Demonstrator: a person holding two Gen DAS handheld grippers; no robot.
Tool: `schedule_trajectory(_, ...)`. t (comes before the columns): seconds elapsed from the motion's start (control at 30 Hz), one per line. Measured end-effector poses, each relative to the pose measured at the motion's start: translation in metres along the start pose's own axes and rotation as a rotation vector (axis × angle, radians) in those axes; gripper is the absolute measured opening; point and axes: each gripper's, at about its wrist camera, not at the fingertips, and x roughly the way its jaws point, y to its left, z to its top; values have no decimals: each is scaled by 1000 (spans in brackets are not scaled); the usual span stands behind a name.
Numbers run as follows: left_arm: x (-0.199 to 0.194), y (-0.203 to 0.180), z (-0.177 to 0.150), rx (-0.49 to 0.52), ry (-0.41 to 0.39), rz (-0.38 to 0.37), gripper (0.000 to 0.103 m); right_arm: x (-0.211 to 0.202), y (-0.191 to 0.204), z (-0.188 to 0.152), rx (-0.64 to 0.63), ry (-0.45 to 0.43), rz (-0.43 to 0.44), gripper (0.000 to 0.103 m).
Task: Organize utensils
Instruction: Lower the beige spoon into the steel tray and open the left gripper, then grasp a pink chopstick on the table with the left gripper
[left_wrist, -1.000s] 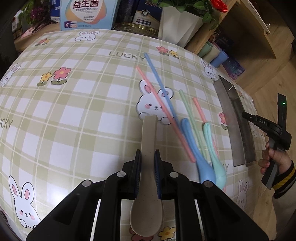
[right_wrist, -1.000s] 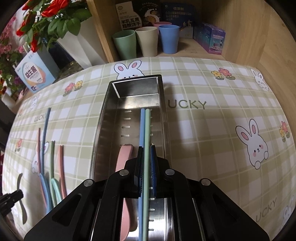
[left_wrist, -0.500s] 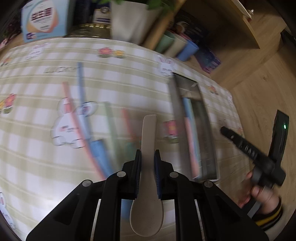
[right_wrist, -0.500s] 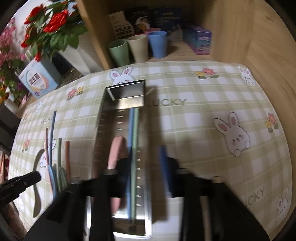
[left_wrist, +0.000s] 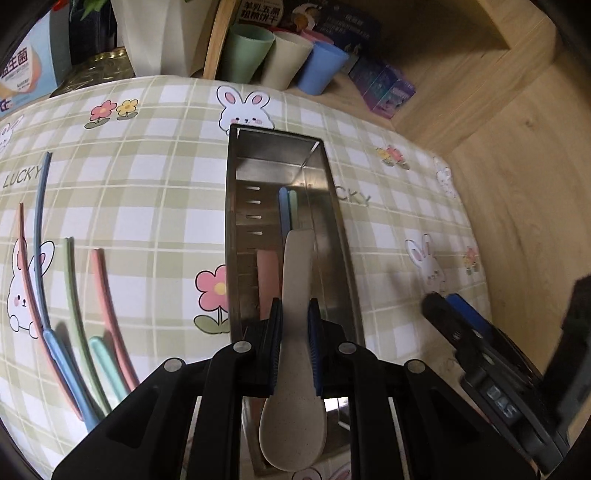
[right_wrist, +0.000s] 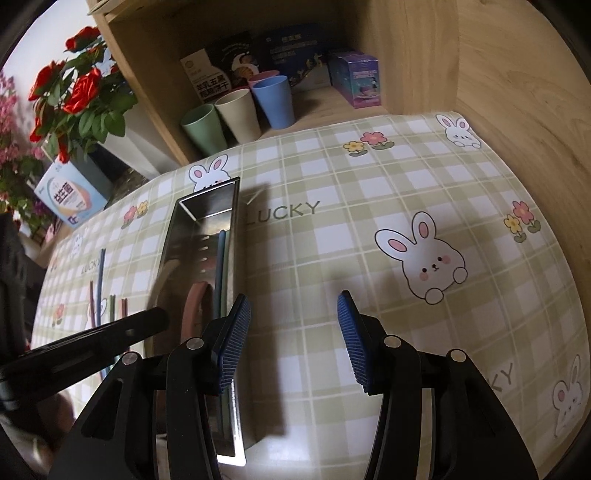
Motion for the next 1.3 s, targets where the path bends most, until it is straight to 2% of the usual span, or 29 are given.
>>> schedule_trajectory(0.1,10,-2,0,17,18,49,13,1,-5,0,12,2,2,48)
schedule_trajectory(0.37,20,-4,-1,59,37,101,15,3,-7,-1,25,9,6,48)
schedule_trajectory(0.67,0,10,4,49,18,33,18,1,4,-6,26,21,9,48)
schedule_trajectory(0.83,-28,26,4,59,-15,-30,18,-7,14,-10,20,12,14,48)
schedule_trajectory(0.93,-49,48,4,59,-43,-51,18,-9,21,-14,17,12,13,48)
schedule_trajectory(1.03,-69,85,1,32,-75,-25,18,-7,31,-18,14,16,23,48)
schedule_trajectory(1.07,-74,98,0,18,-84,-3,24,-6,34,-19,11,19,27,48)
schedule_trajectory(1.1,-79,117,-3,-2,-97,24,39,-4,39,-21,6,23,33,48)
schedule_trajectory(1.13,-83,132,-6,-19,-108,39,43,-3,43,-21,1,26,37,48)
schedule_trajectory(1.3,-84,186,-22,-93,-91,122,44,2,64,-24,-31,40,53,48)
